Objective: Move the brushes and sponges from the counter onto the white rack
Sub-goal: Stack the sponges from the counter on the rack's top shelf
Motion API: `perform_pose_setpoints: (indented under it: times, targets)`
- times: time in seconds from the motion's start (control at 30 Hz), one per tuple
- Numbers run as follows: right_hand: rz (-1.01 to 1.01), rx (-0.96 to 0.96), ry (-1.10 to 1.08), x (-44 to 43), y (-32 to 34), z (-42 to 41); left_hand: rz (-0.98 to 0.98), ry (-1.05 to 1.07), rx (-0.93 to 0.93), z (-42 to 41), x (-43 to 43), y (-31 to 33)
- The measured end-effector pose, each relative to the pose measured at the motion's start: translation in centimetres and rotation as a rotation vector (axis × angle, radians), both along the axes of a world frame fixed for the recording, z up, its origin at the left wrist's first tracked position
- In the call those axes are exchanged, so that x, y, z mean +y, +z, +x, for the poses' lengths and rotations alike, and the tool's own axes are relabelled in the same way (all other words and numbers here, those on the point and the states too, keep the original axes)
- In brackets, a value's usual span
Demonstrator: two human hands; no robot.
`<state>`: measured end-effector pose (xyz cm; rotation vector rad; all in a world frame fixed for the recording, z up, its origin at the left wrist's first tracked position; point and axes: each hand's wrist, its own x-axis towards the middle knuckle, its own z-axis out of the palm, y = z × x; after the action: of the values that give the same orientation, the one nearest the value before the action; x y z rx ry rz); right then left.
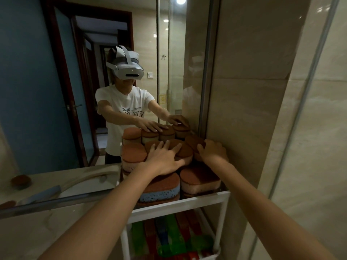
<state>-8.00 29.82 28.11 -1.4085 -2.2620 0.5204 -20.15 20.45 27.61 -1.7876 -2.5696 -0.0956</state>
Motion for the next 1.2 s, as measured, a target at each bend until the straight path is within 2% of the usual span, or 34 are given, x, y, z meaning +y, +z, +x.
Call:
perform_pose_setpoints:
  times: [0.2, 0.37, 0.57, 0.67, 0.77, 0.87, 1.0, 1.2]
  targets:
    - [0.03, -0.089, 0.001, 0.0, 1.0, -1.1, 0.009, -0.016, -0.015, -0.1, 0.0, 0.0]
    - [0.025, 0.02, -0.04, -0.2, 0.8, -1.2, 0.002, -0.024, -0.069, -0.2, -0.1, 1.0]
    - [0.268, 0.297, 0.137, -4.7, 1.0, 0.1, 0.453, 0.058, -0.109, 0.7, -2.9, 2.1]
    - [0.288, 0.398, 0.21, -9.7, 1.2, -0.5, 0.659, 0.156, -0.22, 0.8, -7.4, 2.4]
    - [0.289, 0.487, 0.289, -16.2, 0.1, -2.3, 0.811, 0.338, -0.31, 0.7, -14.1, 1.1]
    - [0.185, 0.53, 0.413, -23.6, -2.8, -4.8, 0.855, 0.503, -0.385, 0.2, -21.6, -1.6]
    - [-0.062, 0.536, 0.549, -33.8, -8.4, -8.4, 0.852, 0.807, -0.453, -1.6, -32.2, -7.0]
    - [-0.381, 0.268, 0.749, -48.5, -17.8, -12.4, 0.743, 1.165, -0.555, -3.9, -47.9, -16.3]
